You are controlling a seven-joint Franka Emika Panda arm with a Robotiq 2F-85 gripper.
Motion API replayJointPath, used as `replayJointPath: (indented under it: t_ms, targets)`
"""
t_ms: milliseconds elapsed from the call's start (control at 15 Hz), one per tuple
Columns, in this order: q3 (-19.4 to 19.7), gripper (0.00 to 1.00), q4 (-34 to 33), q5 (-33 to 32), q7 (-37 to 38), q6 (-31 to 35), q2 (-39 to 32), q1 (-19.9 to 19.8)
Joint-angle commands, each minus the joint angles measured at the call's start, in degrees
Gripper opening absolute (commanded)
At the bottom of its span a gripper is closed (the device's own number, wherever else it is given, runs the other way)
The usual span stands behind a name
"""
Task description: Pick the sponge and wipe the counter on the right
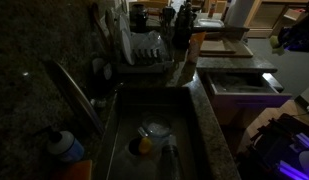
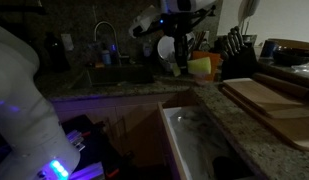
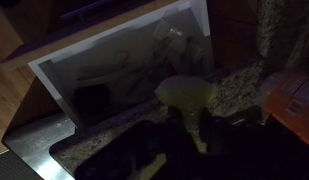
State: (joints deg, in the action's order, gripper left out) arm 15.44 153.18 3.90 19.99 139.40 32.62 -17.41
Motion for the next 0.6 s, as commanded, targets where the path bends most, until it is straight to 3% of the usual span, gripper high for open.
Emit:
replayJointPath:
  t_ms: [0,267,333,533]
  targets:
    - [-2.6,0.05,-6.5,5.3,6.2,-1.4,-7.5,-1.0]
    - [0.6,0.05,-18.7,10.9,14.2,-1.3,-20.0,2.1]
    - [-0.8,0.05,-21.6,12.8,15.8,-1.4,-23.4,0.4]
    - [-0.2,0.05,-26.8,14.1,22.9,1.6,-32.8,-0.1]
